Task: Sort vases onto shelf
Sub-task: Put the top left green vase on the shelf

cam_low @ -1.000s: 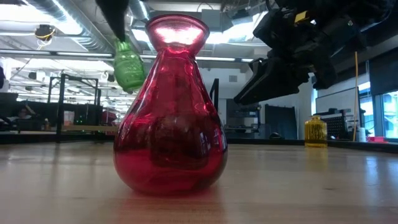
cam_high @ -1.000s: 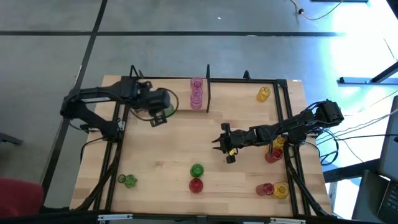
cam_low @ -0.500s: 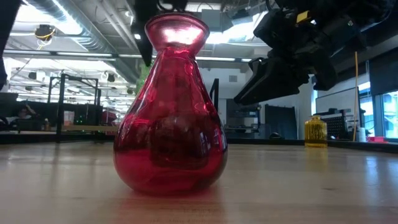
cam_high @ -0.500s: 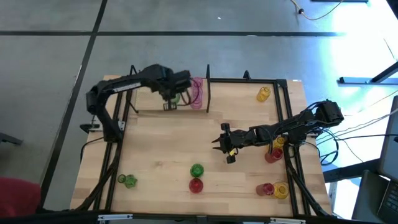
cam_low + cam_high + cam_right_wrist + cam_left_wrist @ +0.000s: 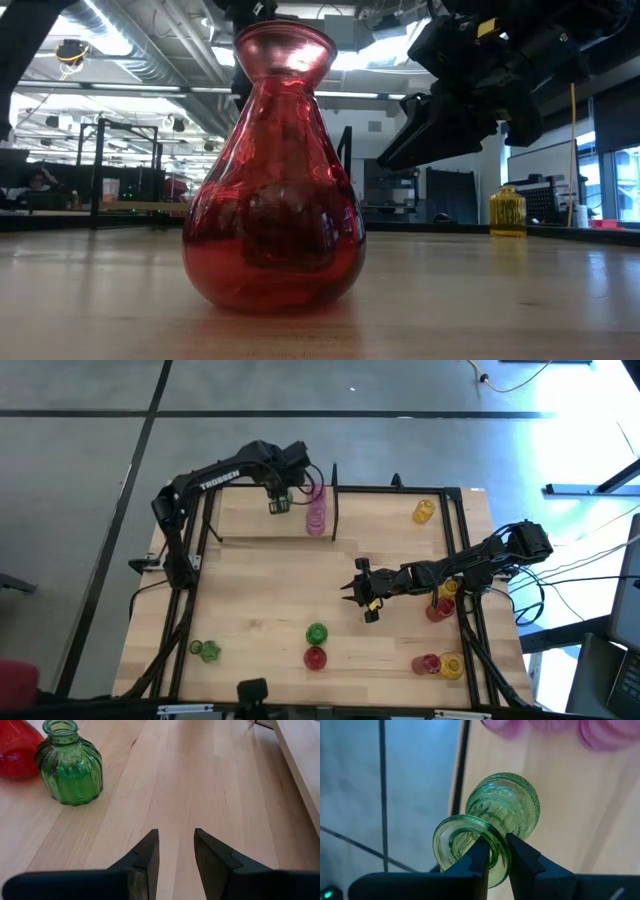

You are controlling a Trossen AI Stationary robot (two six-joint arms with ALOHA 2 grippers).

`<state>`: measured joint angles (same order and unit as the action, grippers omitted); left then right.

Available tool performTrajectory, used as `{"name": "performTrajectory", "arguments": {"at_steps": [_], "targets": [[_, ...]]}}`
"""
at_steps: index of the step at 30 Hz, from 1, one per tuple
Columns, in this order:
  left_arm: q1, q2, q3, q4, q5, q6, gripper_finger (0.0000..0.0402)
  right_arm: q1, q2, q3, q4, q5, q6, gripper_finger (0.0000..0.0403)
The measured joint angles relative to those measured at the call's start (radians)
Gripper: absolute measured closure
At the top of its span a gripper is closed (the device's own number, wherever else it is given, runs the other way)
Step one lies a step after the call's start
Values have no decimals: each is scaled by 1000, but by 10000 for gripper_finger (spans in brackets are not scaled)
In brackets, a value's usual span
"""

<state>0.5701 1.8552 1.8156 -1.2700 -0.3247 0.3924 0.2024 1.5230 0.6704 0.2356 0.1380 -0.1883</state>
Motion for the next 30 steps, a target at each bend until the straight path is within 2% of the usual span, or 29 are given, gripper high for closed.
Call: {"name": "performTrajectory", "arguments": {"at_steps": [8,12,17,30], "targets": [[20,0,0,110,6,80,360,0,0,0,0,0,0,295],[27,0,0,115,7,82,360,0,0,0,0,0,0,295],[40,14,-11,122,56,83,360,0,0,0,0,0,0,295],[39,55,-14,149,62,82,348,0,0,0,-2,0,0,295]]}}
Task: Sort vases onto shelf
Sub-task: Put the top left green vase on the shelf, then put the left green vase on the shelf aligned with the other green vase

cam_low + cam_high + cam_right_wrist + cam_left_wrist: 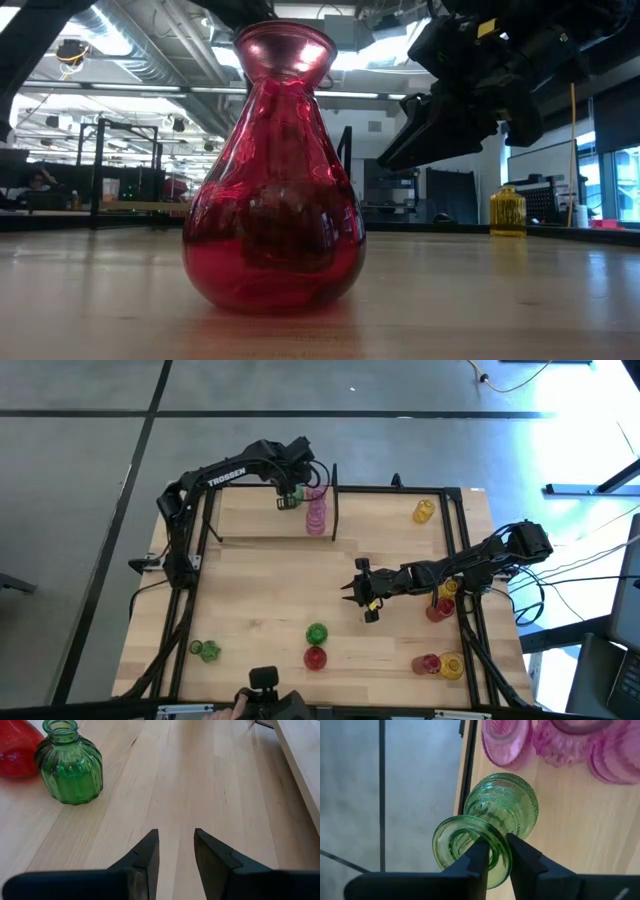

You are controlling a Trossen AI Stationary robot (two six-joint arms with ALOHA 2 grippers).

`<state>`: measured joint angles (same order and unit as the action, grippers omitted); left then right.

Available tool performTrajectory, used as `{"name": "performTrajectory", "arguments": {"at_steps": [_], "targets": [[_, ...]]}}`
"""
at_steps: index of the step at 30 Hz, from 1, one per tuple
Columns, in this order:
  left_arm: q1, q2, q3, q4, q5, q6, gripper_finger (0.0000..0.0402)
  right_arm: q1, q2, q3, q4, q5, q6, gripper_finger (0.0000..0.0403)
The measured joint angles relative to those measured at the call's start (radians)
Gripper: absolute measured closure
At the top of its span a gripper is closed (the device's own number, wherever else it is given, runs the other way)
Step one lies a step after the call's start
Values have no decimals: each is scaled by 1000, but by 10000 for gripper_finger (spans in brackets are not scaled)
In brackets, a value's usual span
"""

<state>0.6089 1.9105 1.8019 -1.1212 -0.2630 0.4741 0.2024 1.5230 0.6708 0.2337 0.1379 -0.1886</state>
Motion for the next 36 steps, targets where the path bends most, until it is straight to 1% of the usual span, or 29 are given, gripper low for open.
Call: {"name": "performTrajectory", "arguments": {"at_steps": [14,24,30,36], "targets": [[-1,0,0,37,21,-4,283,0,0,0,-6,0,0,295],[-14,-7,4,38,11,-21,276,0,0,0,-6,0,0,295],[-31,-9,75,-22,15,-32,276,0,0,0,-5,0,0,295],[-58,-10,178,-134,8,-68,276,0,0,0,-5,0,3,295]]}}
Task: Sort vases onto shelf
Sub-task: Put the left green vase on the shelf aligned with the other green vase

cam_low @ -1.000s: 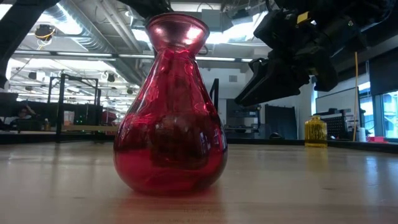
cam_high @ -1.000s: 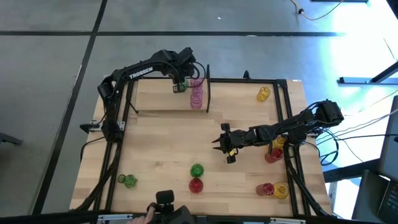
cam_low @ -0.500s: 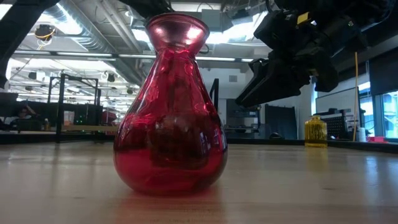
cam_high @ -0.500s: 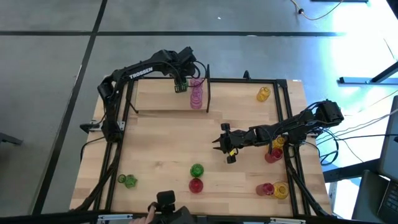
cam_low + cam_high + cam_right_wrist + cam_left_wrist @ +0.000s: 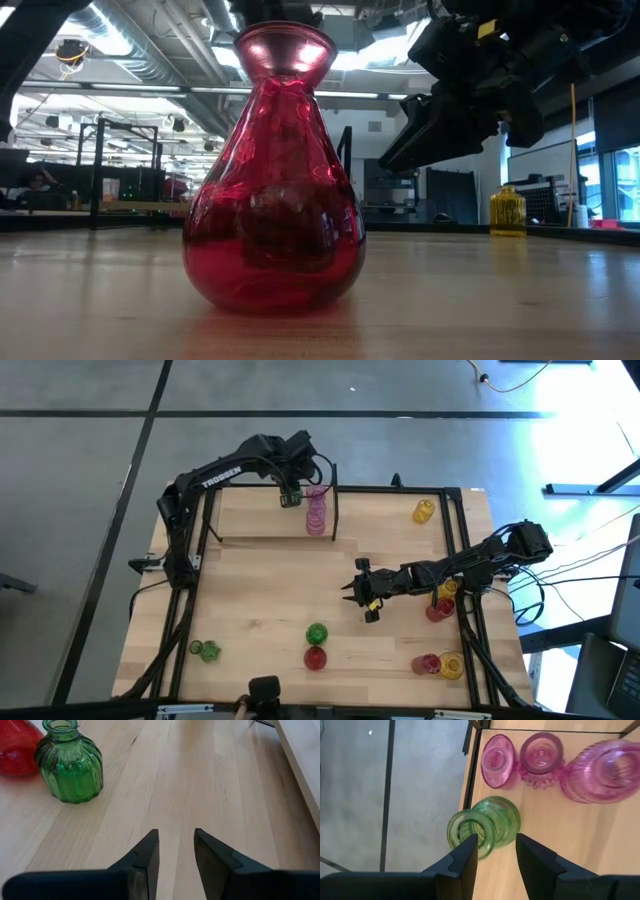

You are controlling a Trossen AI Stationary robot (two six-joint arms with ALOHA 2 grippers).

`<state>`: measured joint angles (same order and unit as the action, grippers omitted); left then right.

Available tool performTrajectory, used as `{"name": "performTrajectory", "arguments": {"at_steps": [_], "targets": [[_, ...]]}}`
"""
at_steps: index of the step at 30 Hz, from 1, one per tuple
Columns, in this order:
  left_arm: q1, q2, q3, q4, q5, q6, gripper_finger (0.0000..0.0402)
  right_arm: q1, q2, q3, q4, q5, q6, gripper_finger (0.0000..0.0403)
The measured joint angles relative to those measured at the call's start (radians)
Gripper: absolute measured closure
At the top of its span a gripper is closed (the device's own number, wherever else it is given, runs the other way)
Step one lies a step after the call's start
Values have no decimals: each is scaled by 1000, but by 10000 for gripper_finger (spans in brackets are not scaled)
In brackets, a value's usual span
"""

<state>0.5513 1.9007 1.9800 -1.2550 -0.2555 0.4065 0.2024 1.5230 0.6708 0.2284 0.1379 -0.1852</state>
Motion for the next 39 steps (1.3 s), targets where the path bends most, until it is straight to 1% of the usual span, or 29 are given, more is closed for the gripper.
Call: {"name": "performTrajectory", "arguments": {"at_steps": [3,6,13,18,22,27,29,31,34,39], "targets": [[-11,-1,48,-47,-4,-38,276,0,0,0,0,0,3,295],[-27,-21,66,-86,-3,-76,276,0,0,0,0,0,4,295],[-92,-131,68,-142,11,-170,276,0,0,0,0,0,5,295],[-172,-212,68,-185,10,-248,276,0,0,0,1,0,-1,295],[-257,-268,68,-234,8,-342,276,0,0,0,3,0,-2,295],[-402,-336,67,-323,16,-520,276,0,0,0,7,0,-6,295],[-471,-373,58,-312,50,-604,276,0,0,0,8,0,-19,295],[-542,-405,56,-319,59,-705,276,0,0,0,8,0,-29,295],[-658,-446,56,-318,33,-861,276,0,0,0,12,1,-36,295],[-849,-472,56,-317,-17,-1106,276,0,0,0,16,2,-58,295]]}}
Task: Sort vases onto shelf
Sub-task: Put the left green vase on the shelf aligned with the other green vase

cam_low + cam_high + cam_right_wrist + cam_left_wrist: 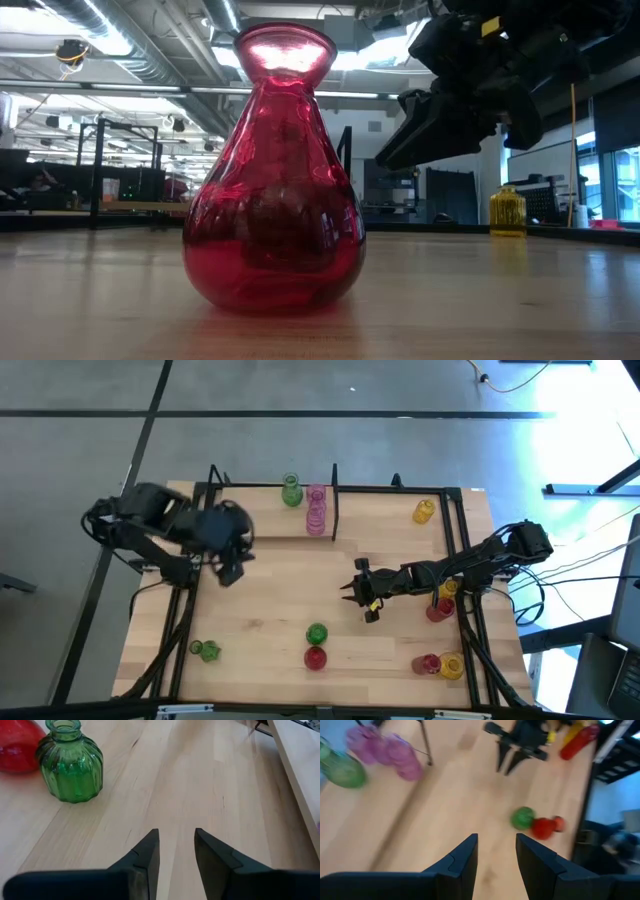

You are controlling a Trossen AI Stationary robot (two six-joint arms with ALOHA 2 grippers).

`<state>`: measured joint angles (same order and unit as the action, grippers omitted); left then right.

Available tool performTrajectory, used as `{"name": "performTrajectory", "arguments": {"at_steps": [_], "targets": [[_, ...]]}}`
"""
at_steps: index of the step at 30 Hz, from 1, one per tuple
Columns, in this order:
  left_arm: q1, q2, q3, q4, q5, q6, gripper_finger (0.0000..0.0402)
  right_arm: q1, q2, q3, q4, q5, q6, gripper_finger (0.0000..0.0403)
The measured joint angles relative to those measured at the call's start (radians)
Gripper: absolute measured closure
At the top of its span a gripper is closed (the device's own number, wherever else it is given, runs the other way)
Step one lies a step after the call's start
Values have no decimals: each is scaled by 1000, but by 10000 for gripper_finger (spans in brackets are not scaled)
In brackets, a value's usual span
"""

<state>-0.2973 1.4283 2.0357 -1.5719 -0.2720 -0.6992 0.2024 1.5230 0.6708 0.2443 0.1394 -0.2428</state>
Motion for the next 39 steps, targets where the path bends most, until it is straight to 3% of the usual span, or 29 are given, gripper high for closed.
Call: {"name": "performTrajectory", "arguments": {"at_steps": [8,18,30,39], "targets": [[-248,26,-20,2,-56,-275,276,0,0,0,0,2,-28,295],[-455,30,-234,1,-12,-675,276,0,0,0,0,0,-7,295],[-613,30,-427,2,148,-1136,276,0,0,0,-2,0,1,295],[-633,30,-558,84,268,-1232,276,0,0,0,-8,-1,-35,295]]}}
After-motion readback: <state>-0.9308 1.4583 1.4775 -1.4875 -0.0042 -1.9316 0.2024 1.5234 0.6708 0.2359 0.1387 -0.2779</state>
